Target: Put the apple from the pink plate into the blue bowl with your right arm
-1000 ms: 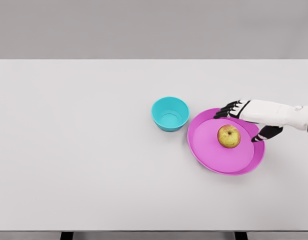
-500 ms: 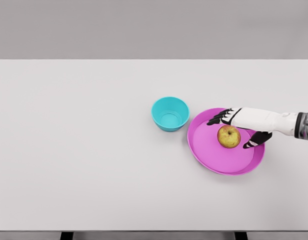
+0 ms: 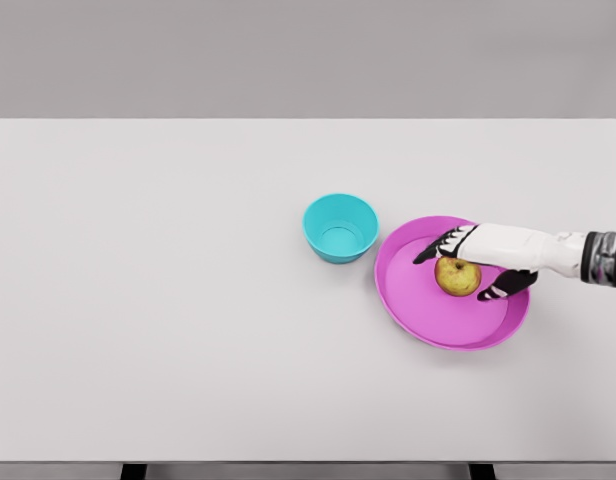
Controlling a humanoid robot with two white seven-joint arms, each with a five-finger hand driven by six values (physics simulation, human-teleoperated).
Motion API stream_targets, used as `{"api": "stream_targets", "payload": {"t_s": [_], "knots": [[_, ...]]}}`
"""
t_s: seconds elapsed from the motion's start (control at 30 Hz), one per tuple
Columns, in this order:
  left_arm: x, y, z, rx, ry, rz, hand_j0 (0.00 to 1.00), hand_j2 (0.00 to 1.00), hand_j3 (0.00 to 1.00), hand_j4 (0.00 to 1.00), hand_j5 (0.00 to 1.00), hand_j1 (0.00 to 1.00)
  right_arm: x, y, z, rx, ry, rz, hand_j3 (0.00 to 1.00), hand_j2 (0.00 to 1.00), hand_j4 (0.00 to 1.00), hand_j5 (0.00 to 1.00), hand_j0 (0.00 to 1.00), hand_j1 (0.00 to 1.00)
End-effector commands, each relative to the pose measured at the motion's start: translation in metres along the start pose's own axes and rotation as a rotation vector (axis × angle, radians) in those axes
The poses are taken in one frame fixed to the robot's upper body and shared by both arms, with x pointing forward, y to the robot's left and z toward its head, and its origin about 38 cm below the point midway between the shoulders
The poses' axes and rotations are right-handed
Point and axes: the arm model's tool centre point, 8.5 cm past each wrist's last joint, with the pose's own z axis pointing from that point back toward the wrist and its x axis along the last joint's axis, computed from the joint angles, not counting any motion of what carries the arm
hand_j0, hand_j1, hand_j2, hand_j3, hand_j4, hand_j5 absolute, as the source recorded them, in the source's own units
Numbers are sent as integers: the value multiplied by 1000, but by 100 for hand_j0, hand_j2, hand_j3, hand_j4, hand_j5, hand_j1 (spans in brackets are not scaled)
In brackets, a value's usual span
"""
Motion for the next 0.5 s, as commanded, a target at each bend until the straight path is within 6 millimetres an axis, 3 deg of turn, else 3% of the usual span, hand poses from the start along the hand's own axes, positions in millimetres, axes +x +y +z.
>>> {"api": "stream_targets", "payload": {"t_s": [0.0,0.17,0.47], "knots": [[0,0,0,0,0,0,100,100,100,100,100,100,0,2,-1,2,0,-5,56,56,56,56,56,56],[0,0,0,0,0,0,100,100,100,100,100,100,1,1,-1,2,-4,-2,44,44,44,44,44,44],[0,0,0,0,0,0,100,100,100,100,100,100,4,-13,-1,-16,-9,26,43,43,43,43,43,43]]}}
